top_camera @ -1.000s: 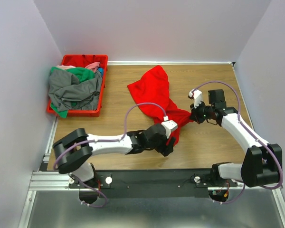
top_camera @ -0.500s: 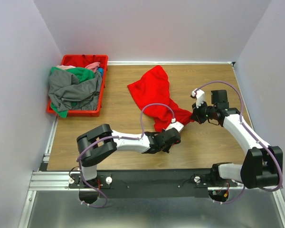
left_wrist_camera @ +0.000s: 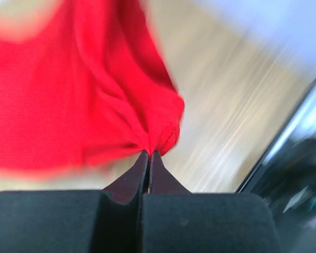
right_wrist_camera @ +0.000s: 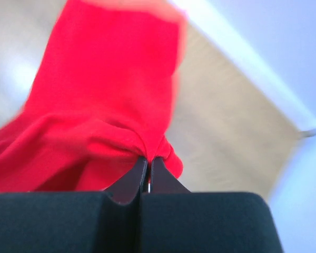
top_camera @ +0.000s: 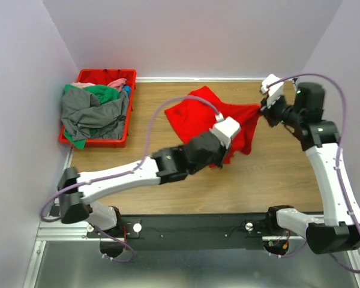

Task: Fold and stack the t-shirts
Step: Flatten the tshirt out

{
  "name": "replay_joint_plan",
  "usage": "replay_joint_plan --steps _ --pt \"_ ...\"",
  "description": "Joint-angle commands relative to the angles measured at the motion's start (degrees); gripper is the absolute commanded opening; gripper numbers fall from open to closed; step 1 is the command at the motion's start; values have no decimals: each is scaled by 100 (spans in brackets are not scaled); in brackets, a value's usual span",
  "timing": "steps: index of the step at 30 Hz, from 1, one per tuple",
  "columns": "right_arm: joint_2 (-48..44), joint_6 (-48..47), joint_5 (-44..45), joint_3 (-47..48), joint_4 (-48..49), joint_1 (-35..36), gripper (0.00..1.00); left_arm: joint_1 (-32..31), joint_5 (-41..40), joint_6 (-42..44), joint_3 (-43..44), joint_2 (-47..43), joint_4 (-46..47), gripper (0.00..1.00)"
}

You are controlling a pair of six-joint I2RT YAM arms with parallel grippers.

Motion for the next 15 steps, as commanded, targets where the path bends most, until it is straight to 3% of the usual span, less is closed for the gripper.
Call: replay_joint_plan --steps 1,11,15 --pt "-154 -109 801 1135 -346 -29 1 -19 422 908 1207 -482 390 0" --pt "22 226 2716 4237 251 -64 0 -28 2443 901 5739 1107 -146 0" --pt "127 111 3044 4906 559 -82 0 -28 3016 540 6263 1294 240 0"
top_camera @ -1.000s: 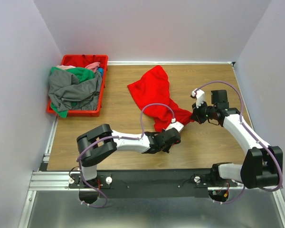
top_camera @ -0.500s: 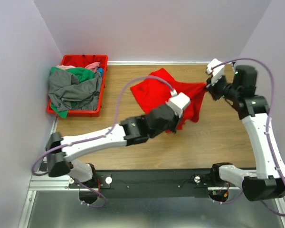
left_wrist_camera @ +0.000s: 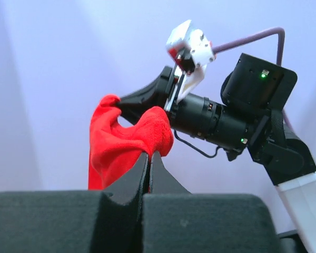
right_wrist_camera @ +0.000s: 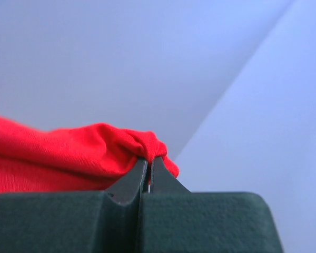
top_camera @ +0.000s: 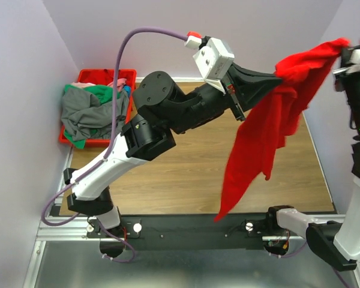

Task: Fold and stack the t-shirts
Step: Flatten the tshirt out

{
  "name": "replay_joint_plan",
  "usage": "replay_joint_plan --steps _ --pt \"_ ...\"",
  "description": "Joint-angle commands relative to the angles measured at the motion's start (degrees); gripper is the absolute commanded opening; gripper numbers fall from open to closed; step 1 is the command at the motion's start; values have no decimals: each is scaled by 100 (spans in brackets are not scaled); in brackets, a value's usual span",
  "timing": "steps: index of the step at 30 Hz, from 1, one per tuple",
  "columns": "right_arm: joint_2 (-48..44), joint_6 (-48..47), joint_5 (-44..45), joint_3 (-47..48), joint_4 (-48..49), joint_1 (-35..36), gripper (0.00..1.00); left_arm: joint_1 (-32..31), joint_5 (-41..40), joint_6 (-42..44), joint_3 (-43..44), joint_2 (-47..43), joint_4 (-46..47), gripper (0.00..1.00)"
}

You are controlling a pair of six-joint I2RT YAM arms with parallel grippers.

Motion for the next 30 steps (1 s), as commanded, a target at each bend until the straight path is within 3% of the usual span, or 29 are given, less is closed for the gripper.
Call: replay_joint_plan --steps 1,4,8,13,14,15,17,19,22,23,24,26,29,30 --pt "139 -22 850 737 455 -64 0 -28 1014 -328 316 142 181 0" --pt "226 -31 536 801 490 -64 0 -28 1007 -382 -61 -129 445 0" --pt "271 66 -246 -102 507 -64 0 69 -12 -214 -1298 -824 612 0" --pt "595 470 -2036 -1492 630 -56 0 727 -654 -1256 -4390 -2323 1447 0" --pt "840 653 -2293 -1650 683 -56 0 1146 -742 -1495 -5396 -2572 1561 0" --pt "981 742 -2583 -1773 727 -56 0 1150 -743 -1802 -5928 -2827 1684 0" --pt "1332 1048 -3338 -2081 832 5 1 1842 -743 -2565 -6957 -3547 1992 0" --pt "1947 1129 -3596 -2266 1008 382 0 2449 -751 -3016 -8381 -4153 2168 0" --pt "2955 902 -2668 -2407 1114 1451 3 2880 -664 -3781 -9955 -4690 2335 0" --pt "3230 901 -2230 -2312 1166 1665 13 3082 -672 -4061 -10272 -4797 2388 11" --pt "3903 1127 -2060 -2163 1176 1928 39 3188 -681 -4177 -10754 -4981 2388 26" --pt "4426 1383 -1411 -1620 1080 2097 64 3435 -786 -4257 -10995 -5166 2257 60" --pt "4595 1446 -577 -1458 1035 2160 96 3532 -1250 -4083 -10821 -5588 1608 81" --pt "4508 1376 -469 -1615 1044 2142 100 3532 -1348 -3908 -10611 -5676 1354 81"
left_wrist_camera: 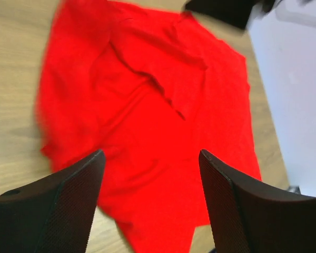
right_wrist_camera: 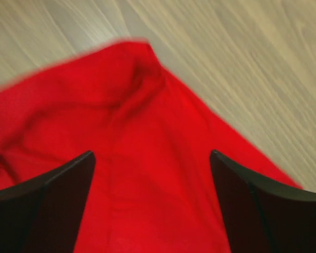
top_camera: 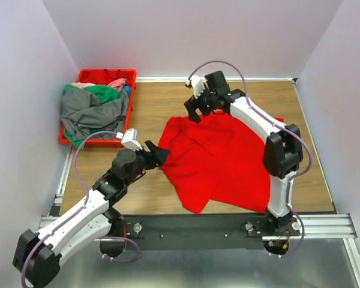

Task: Fold and stack the t-shirts
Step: Flatten the tshirt out

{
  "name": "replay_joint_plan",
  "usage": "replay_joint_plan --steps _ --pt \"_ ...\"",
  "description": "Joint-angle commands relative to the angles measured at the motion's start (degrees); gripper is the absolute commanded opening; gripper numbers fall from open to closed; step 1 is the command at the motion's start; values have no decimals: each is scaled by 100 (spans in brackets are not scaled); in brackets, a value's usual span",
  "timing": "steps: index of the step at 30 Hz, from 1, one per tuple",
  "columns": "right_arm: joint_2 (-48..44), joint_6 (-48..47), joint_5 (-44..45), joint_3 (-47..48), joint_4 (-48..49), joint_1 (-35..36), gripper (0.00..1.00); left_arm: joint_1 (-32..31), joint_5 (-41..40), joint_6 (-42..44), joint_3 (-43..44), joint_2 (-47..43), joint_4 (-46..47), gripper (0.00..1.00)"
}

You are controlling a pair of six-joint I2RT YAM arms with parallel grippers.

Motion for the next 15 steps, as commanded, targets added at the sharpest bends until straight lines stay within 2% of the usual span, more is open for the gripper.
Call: replay_joint_plan --steps 1,4,6,9,13,15 --pt "-456 125 1121 137 89 -173 100 55 -654 69 579 -575 -222 82" --pt "-1167 107 639 -714 97 -470 100 63 -655 630 1027 -603 -399 81" --pt "-1809 -50 7 -1355 71 -647 100 63 -261 1026 1290 -498 -338 81" --pt "-2528 -200 -268 -3013 71 -1094 100 63 381 1572 1563 28 -363 81" --pt "-3058 -95 -829 -3941 89 -1798 99 72 857 1942 1740 381 -399 77" --pt "-3085 -156 -1225 -4319 80 -1878 96 63 1006 2231 2019 601 -529 76"
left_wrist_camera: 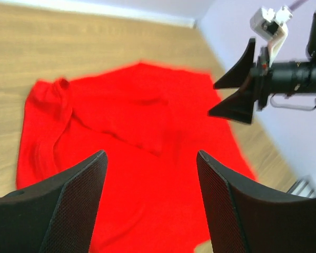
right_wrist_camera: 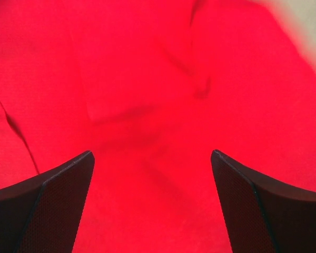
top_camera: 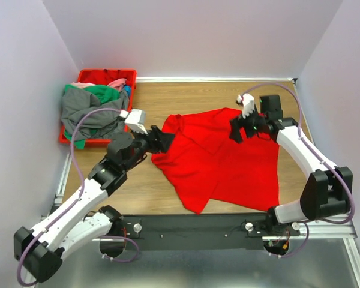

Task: Fold and stack the t-shirts
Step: Flatten the tshirt out

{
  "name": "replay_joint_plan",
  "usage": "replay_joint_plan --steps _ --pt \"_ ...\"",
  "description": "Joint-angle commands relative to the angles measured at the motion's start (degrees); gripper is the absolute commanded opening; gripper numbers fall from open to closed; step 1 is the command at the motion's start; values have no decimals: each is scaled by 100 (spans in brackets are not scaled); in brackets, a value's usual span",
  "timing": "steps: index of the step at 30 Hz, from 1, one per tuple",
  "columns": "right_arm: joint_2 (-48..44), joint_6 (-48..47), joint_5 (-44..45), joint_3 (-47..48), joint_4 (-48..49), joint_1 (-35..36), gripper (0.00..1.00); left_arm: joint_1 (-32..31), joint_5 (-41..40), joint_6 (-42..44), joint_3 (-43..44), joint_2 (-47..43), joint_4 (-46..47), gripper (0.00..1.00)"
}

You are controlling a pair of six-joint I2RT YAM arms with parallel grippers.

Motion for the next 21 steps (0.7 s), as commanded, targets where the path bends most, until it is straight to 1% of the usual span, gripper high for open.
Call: replay_joint_plan --steps 1,2,3,4,6,7,9,10,11,12,13,15,17,18,19,21 --pt "97 -128 -926 -676 -176 -195 95 28 589 873 491 391 -384 76" --pt "210 -102 -1162 -773 -176 -195 90 37 546 1022 675 453 -489 75" --pt "298 -189 -1304 -782 -228 -169 87 28 502 1441 1077 498 -777 75" --pt "378 -251 -1392 -765 -255 -134 81 37 414 1663 1281 576 -911 75" --pt "676 -391 -1209 -678 -299 32 80 37 -128 2146 1607 595 -1157 76" --pt "877 -427 -999 -521 -325 216 79 37 -645 2592 1765 534 -1297 76" --pt "1072 -514 -779 -335 -343 437 79 37 -1218 3016 1741 428 -1343 78" --pt "1151 -541 -525 -143 -369 673 78 28 -1465 3462 1558 297 -1317 79" --pt "1221 -567 -357 -37 -378 805 78 37 -1720 3597 1434 226 -1282 80" --pt "1405 -611 -182 138 -378 1068 78 28 -2123 3746 1111 43 -1168 82" --pt "1494 -646 168 245 -378 1201 78 20 -2388 3800 925 -98 -1045 85" --pt "1835 -691 513 412 -378 1430 78 11 -2216 3757 451 -423 -668 86" --pt "2082 -682 942 675 -387 1659 75 11 -1996 3705 133 -940 -421 86" --pt "2318 -647 1067 763 -387 1746 73 11 -2021 3661 -164 -1100 -202 86" --pt "2399 -629 1181 816 -387 1773 71 20 -2047 3573 -289 -1424 -70 86" --pt "2566 -603 1384 931 -387 1817 67 11 -2039 3415 -465 -1707 98 86"
